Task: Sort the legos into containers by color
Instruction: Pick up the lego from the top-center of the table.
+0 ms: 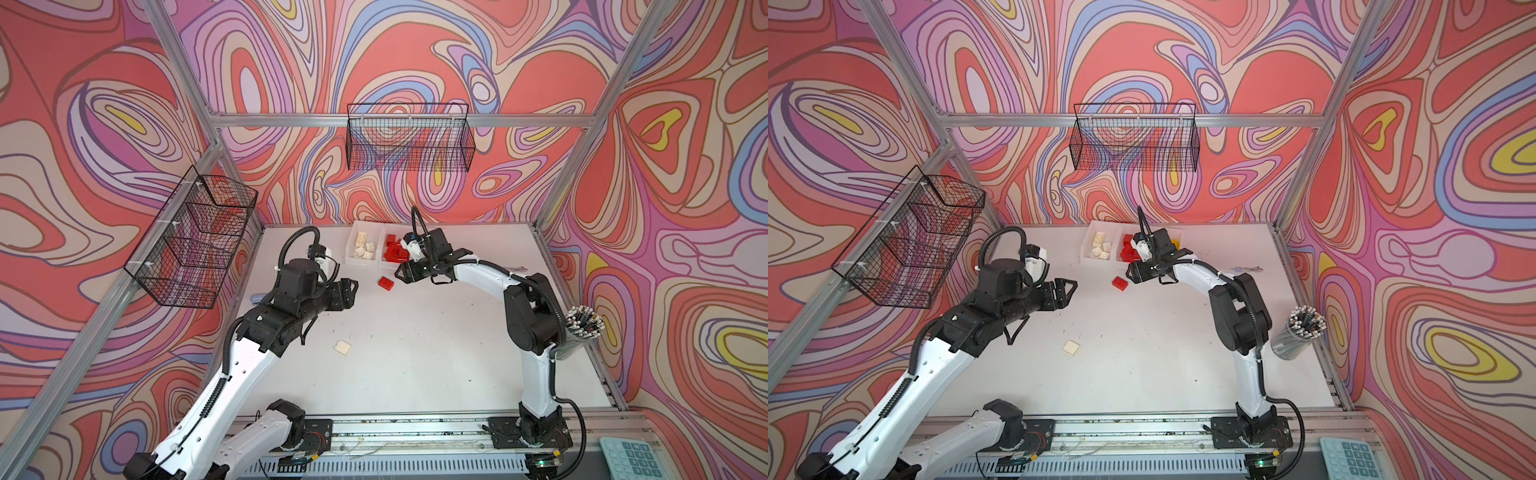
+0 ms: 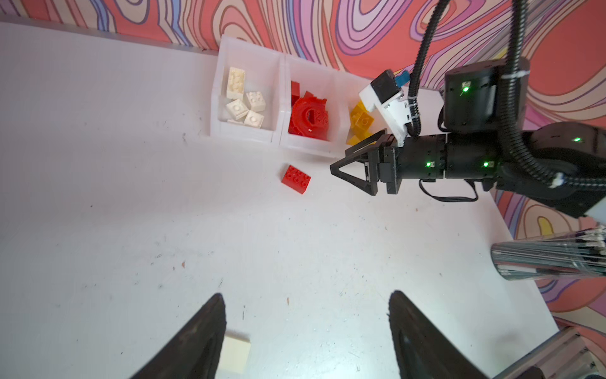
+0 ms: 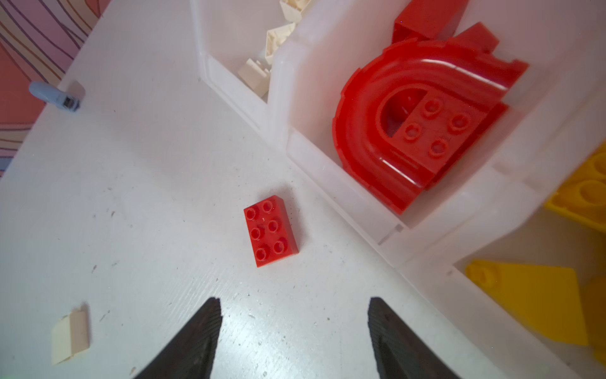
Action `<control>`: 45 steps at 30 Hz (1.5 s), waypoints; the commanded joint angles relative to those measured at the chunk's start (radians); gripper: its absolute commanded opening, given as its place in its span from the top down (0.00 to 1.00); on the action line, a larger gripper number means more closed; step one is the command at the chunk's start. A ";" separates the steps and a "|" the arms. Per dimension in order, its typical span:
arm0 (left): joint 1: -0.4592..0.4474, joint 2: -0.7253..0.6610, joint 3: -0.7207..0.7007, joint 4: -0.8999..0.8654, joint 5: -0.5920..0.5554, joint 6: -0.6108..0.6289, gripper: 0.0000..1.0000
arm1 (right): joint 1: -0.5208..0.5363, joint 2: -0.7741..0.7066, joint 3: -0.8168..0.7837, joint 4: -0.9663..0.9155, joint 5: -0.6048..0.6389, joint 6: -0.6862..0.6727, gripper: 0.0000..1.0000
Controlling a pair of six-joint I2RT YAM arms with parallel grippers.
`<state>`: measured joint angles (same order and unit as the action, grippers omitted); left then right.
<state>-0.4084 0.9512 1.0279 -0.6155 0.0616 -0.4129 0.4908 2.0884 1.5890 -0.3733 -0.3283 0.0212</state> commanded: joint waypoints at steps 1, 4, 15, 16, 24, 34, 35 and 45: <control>0.003 -0.034 -0.072 -0.015 -0.058 0.033 0.22 | 0.053 0.030 0.025 -0.026 0.082 -0.119 0.26; 0.002 -0.049 -0.116 0.009 -0.067 0.033 0.22 | 0.080 0.059 0.039 -0.022 0.132 -0.146 0.26; 0.003 -0.051 -0.117 -0.013 -0.064 0.037 0.21 | 0.120 0.136 0.072 0.015 0.225 -0.195 0.23; 0.003 -0.051 -0.117 -0.013 -0.064 0.039 0.21 | 0.125 0.142 0.072 0.019 0.232 -0.200 0.22; 0.003 -0.043 -0.115 -0.014 -0.060 0.036 0.21 | 0.152 0.190 0.104 0.037 0.279 -0.219 0.22; 0.002 -0.040 -0.114 -0.022 -0.062 0.039 0.21 | 0.152 0.263 0.173 0.024 0.281 -0.219 0.26; 0.003 -0.041 -0.114 -0.022 -0.062 0.041 0.21 | 0.152 0.267 0.178 0.023 0.278 -0.216 0.28; 0.003 -0.032 -0.112 -0.024 -0.055 0.040 0.21 | 0.153 0.240 0.132 0.075 0.287 -0.186 0.63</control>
<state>-0.4084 0.9138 0.9096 -0.6174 0.0139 -0.3916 0.6426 2.3337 1.7508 -0.3214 -0.0555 -0.1608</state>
